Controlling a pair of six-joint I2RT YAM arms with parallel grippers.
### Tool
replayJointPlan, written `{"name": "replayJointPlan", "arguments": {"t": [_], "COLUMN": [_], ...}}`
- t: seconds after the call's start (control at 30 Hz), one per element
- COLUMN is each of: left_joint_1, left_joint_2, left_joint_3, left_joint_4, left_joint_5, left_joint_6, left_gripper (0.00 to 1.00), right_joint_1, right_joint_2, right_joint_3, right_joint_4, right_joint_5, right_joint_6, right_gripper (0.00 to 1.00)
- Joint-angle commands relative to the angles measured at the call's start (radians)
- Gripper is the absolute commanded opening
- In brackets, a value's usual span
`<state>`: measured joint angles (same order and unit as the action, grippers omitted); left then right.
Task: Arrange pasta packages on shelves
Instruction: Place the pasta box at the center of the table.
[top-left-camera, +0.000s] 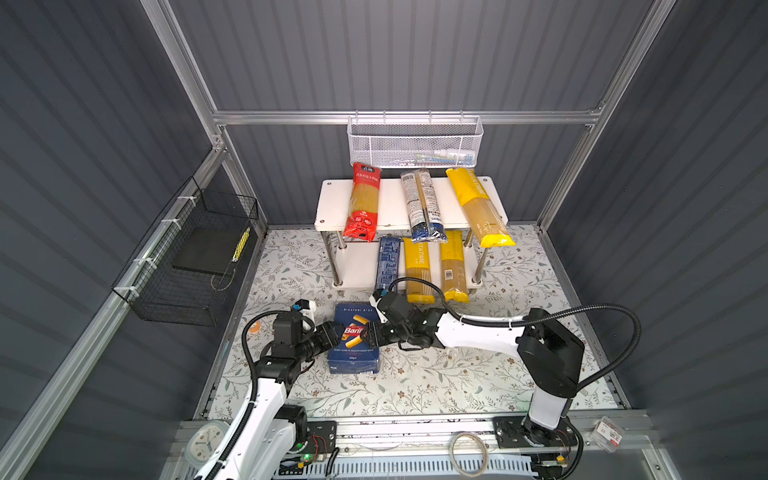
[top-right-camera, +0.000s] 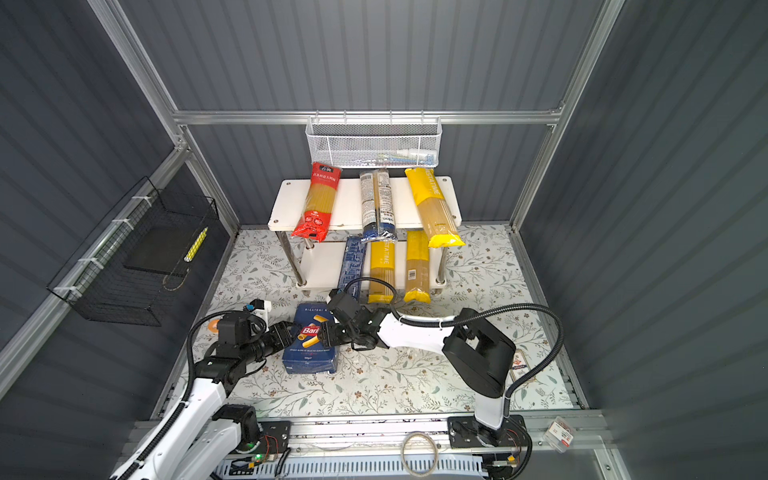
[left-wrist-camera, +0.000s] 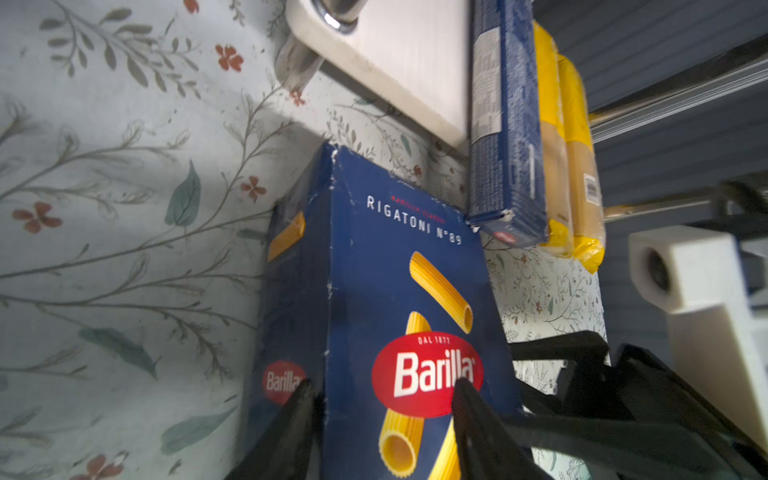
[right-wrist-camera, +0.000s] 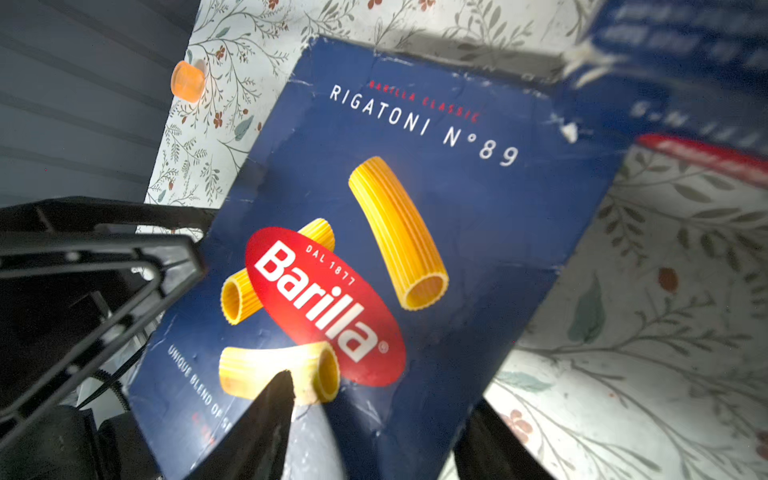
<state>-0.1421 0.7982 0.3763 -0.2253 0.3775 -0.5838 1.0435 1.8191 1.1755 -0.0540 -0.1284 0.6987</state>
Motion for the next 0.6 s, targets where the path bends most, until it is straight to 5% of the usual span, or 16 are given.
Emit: {"name": "replayJointPlan", "arguments": {"t": [0.0, 0.13, 0.3, 0.57], "left_joint_1": [-0.024, -0.024, -0.024, -0.024], "left_joint_2": [0.076, 0.132, 0.182, 0.367], "left_joint_3": [0.007, 0.043, 0.104, 0.157], "left_joint_4": [0.017, -0.012, 0.052, 0.138], "left_joint_5": [0.061, -0.02, -0.087, -0.055], "left_joint_6": [-0.003, 0.044, 0.107, 0.154], "left_gripper": [0.57, 0.65, 0.87, 0.82], "right_joint_1": [0.022, 0.002, -0.042, -0.094], "right_joint_2": [-0.034, -0.04, -0.035, -0.058], "right_joint_3": [0.006, -0.022, -0.032, -0.03], "right_joint_4": [0.18, 0.187, 0.181, 0.119], "right_joint_5": [-0.068, -0.059, -0.05, -0.015], "right_joint_6": [-0.003, -0.001, -0.02, -0.036], "right_gripper": [0.65, 0.69, 0.76, 0.85]}}
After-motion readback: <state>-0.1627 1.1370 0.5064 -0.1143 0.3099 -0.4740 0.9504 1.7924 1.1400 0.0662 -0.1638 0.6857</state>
